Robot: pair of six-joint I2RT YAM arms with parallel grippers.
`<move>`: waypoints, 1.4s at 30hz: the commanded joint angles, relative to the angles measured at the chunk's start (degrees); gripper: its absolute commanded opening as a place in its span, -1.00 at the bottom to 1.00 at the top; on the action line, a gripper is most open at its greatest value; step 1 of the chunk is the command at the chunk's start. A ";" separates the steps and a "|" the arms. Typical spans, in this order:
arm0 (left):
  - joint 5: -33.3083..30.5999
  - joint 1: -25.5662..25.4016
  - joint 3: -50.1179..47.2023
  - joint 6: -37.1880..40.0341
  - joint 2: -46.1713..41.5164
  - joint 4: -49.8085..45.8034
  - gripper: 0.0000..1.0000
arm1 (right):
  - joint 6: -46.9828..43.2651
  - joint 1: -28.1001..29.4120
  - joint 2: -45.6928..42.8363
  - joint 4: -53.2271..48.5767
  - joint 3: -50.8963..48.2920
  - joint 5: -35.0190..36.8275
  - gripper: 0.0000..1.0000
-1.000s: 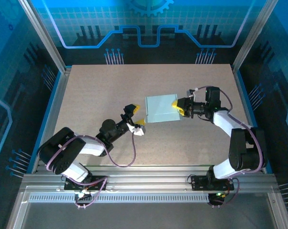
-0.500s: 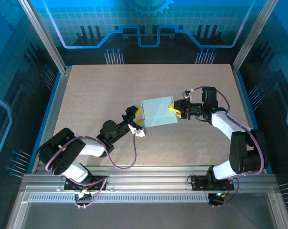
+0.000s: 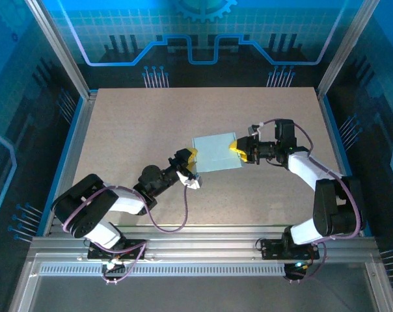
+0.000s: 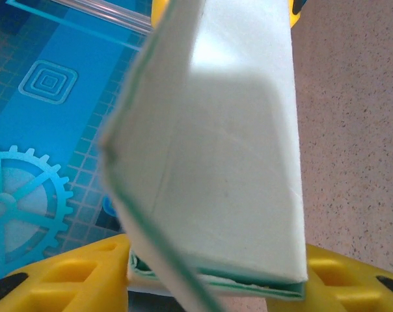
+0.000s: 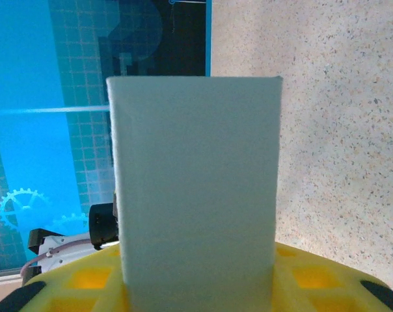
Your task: Fold the paper box
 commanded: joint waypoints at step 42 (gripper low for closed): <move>25.97 7.99 8.44 -41.33 -1.95 -37.08 -0.33 | -56.66 15.52 -26.53 -39.33 9.11 58.97 0.52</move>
